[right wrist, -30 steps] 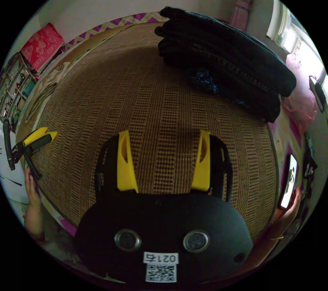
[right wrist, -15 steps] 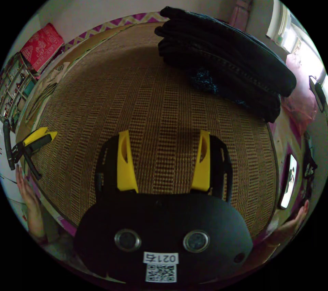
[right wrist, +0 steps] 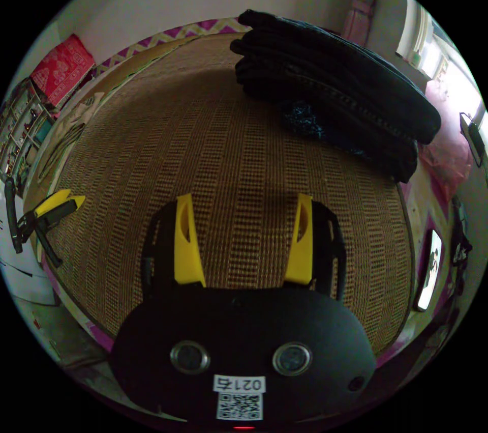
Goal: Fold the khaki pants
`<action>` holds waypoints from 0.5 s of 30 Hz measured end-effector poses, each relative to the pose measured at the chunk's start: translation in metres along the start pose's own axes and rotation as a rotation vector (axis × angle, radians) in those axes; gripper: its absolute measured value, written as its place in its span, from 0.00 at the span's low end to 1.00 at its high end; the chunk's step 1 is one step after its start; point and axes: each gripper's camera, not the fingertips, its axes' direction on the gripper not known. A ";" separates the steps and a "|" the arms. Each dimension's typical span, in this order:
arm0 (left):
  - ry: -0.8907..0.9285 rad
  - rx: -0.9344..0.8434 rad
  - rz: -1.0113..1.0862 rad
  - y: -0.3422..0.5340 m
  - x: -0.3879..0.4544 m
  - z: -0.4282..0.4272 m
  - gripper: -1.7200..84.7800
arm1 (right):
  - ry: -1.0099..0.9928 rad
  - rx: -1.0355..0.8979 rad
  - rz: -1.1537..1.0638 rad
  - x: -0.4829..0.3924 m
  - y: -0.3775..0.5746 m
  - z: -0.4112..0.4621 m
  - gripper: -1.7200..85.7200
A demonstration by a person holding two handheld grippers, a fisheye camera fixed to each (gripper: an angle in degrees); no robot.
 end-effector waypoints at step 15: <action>0.000 0.000 0.000 -0.004 -0.003 0.004 0.26 | 0.000 0.000 0.000 -0.006 -0.006 -0.004 0.32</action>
